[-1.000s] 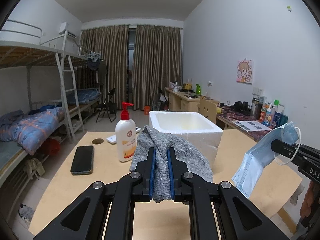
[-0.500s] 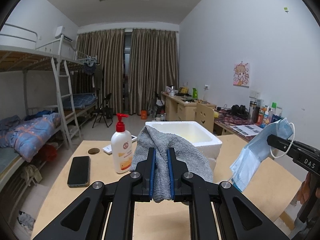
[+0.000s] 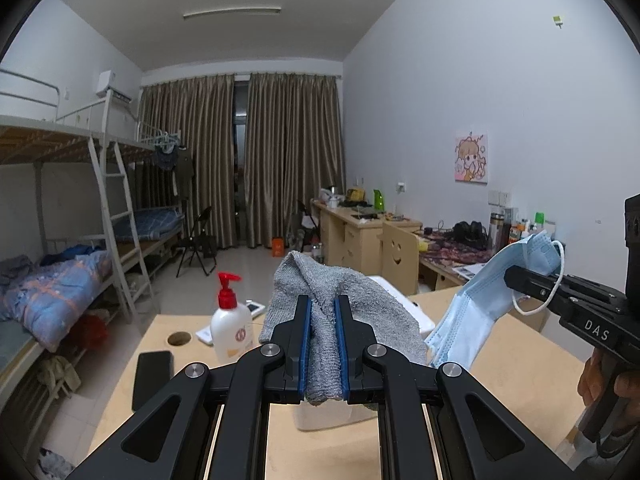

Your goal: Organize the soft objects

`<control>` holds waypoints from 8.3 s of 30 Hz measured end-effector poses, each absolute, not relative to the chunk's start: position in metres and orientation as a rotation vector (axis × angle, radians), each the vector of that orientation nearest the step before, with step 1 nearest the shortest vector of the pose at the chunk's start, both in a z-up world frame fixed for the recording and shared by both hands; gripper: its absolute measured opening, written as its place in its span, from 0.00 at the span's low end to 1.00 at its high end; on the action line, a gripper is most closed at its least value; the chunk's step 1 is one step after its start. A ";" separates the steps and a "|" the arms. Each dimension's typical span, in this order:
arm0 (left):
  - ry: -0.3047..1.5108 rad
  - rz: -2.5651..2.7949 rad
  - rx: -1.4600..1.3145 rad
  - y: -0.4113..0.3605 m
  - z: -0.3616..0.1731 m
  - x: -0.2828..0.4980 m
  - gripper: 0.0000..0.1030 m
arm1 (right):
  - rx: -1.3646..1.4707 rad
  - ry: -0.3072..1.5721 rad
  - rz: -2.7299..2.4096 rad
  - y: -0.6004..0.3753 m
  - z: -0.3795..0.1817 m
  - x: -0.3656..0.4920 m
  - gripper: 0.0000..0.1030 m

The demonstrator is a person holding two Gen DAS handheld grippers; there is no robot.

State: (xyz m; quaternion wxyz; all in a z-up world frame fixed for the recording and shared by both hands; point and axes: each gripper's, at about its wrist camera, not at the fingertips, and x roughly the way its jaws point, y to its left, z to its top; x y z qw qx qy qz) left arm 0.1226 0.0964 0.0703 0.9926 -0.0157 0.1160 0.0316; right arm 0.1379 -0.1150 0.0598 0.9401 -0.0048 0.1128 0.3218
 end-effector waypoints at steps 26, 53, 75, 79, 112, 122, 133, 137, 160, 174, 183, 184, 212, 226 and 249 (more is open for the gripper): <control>0.256 0.020 0.001 0.108 0.097 0.202 0.12 | -0.047 0.216 0.650 -0.090 0.086 0.201 0.10; 0.367 -0.041 -0.028 0.122 0.083 0.277 0.12 | -0.126 0.287 0.554 -0.062 0.088 0.282 0.10; 0.484 -0.111 0.008 0.100 0.047 0.324 0.12 | -0.094 0.325 0.548 -0.070 0.088 0.299 0.10; 0.499 -0.120 0.006 0.101 0.043 0.328 0.14 | -0.094 0.317 0.538 -0.071 0.089 0.298 0.10; 0.393 -0.031 0.051 0.095 0.060 0.290 0.99 | -0.067 0.305 0.554 -0.085 0.093 0.303 0.10; 0.345 0.111 0.025 0.130 0.054 0.263 0.99 | -0.087 0.345 0.649 -0.061 0.083 0.300 0.10; 0.224 0.210 -0.030 0.162 0.054 0.225 1.00 | -0.134 0.369 0.729 -0.037 0.074 0.285 0.10; 0.215 0.225 -0.031 0.167 0.051 0.223 1.00 | -0.150 0.398 0.753 -0.031 0.069 0.287 0.10; 0.231 0.251 -0.131 0.198 0.032 0.224 1.00 | -0.189 0.461 0.730 -0.024 0.037 0.270 0.10; 0.247 0.256 -0.133 0.201 0.031 0.227 1.00 | -0.206 0.452 0.746 -0.021 0.037 0.262 0.10; 0.247 0.242 -0.125 0.200 0.030 0.224 1.00 | -0.197 0.469 0.722 -0.020 0.034 0.270 0.38; 0.248 0.239 -0.127 0.200 0.029 0.224 1.00 | -0.199 0.464 0.722 -0.019 0.033 0.270 0.58; 0.255 0.216 -0.113 0.193 0.036 0.220 1.00 | -0.175 0.415 0.708 -0.031 0.043 0.259 0.95; 0.241 0.196 -0.092 0.175 0.056 0.200 1.00 | -0.137 0.386 0.668 -0.057 0.051 0.236 0.97; 0.140 0.199 -0.053 0.122 0.096 0.115 1.00 | -0.041 0.201 0.593 -0.109 0.084 0.150 1.00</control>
